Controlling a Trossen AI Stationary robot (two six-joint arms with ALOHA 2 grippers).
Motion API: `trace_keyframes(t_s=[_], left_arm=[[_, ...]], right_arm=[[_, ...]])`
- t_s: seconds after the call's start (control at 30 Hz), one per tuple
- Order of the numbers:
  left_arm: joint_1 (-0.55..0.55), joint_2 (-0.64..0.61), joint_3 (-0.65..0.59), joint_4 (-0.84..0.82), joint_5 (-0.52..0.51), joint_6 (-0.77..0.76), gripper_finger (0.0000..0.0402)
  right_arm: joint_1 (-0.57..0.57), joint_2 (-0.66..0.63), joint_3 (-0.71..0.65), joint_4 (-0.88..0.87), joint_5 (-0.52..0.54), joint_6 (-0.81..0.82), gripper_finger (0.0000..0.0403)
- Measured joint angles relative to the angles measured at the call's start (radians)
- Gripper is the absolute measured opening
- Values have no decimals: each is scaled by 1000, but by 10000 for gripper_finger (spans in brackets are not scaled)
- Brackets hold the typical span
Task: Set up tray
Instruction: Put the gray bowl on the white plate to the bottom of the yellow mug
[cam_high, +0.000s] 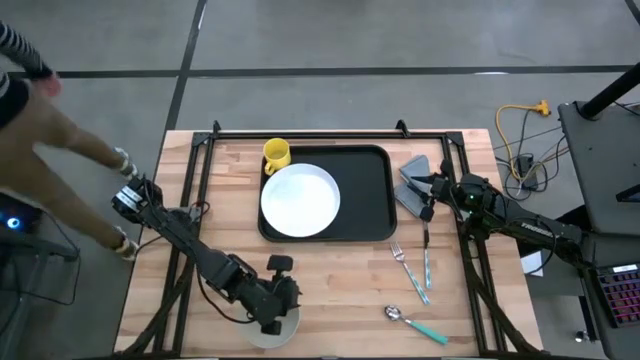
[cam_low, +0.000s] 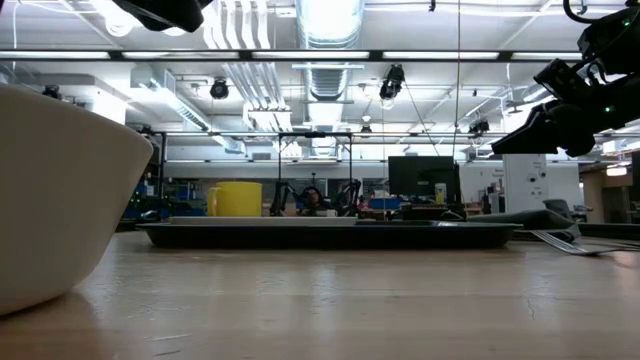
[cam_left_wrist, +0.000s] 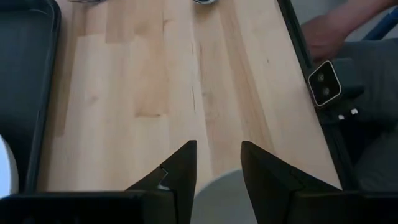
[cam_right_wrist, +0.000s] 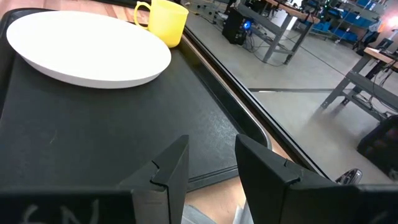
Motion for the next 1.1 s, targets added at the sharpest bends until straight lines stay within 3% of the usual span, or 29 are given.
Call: trace_keyframes(t_s=[0.2, 0.43, 1.1], left_arm=[[-20, 0, -29, -6, 0, -24, 111], [-18, 0, -74, -155, -3, -154, 111], [-17, 1, -179, -150, 11, -258, 111]], right_arm=[[0, 0, 0, 0, 0, 0, 123], [0, 0, 0, 0, 0, 0, 123], [0, 0, 0, 0, 0, 0, 123]])
